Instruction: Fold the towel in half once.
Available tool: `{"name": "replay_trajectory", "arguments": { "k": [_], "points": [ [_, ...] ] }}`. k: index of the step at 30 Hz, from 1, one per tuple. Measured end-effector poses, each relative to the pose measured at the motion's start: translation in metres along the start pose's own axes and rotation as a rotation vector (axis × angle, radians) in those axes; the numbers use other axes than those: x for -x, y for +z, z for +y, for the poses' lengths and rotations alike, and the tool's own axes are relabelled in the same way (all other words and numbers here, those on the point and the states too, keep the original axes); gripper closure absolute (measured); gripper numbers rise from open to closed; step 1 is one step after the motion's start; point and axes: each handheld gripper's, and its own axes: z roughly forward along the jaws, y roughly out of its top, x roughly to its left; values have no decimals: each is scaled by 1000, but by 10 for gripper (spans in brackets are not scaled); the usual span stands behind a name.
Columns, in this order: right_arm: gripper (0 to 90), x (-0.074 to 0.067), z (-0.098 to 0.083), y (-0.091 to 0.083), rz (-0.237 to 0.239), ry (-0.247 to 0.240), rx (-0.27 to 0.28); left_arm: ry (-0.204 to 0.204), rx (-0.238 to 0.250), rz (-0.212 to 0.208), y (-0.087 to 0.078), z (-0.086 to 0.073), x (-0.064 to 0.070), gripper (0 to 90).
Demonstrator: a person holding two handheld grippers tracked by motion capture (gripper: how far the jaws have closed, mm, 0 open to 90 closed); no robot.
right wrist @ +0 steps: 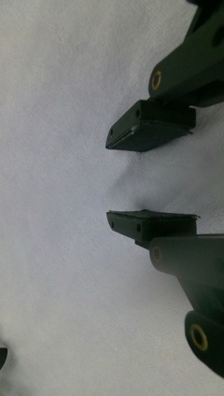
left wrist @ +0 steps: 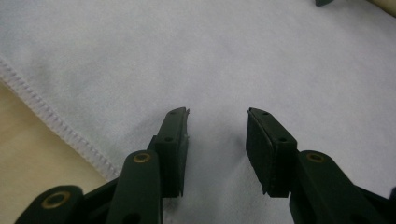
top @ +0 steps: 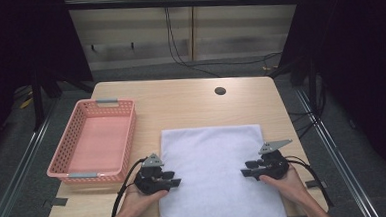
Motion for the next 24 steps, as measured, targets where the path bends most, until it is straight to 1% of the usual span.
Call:
{"name": "replay_trajectory", "arguments": {
  "k": [2,4,6,8,10,11,13,15,16,17,18,19,21,22,23,24],
  "points": [
    [604,-4,-7,-5,10,4,2,5,-4,-21,-2,-4,5,585],
    [606,-8,-14,-11,23,5,-3,5,-13,-24,-4,-7,12,585],
    [607,-14,-20,-15,25,-3,-9,16,-33,-39,-6,-11,20,585],
    [606,-22,-25,-20,31,-12,-29,6,-35,-58,-9,-16,26,585],
    [607,-28,-31,-25,59,-12,-34,19,-55,-90,-12,-20,32,585],
    [606,-32,-35,-27,59,-13,-40,27,-59,-90,-13,-22,35,585],
    [606,-37,-38,-30,88,-7,-53,22,-77,-110,-15,-22,37,584],
    [601,-38,-39,-32,93,-14,-59,43,-89,-110,-15,-17,36,552],
    [578,-35,-37,-32,90,-13,-48,43,-79,-99,-15,-14,35,534],
    [557,-30,-34,-35,51,-6,-20,53,-67,-54,-15,-10,31,546],
    [549,-22,-29,-38,24,4,23,48,-46,-35,-15,-5,27,556],
    [546,-13,-23,-41,4,10,63,31,-25,-24,-15,-1,21,561],
    [529,8,-11,-48,-76,29,119,15,5,8,-17,9,8,564],
    [524,20,-6,-50,-90,40,134,1,24,22,-17,13,2,564],
    [512,32,-1,-50,-117,57,141,-9,37,42,-16,17,-5,563],
    [510,43,3,-50,-125,81,148,-20,38,49,-14,21,-11,561]
  ]
}}
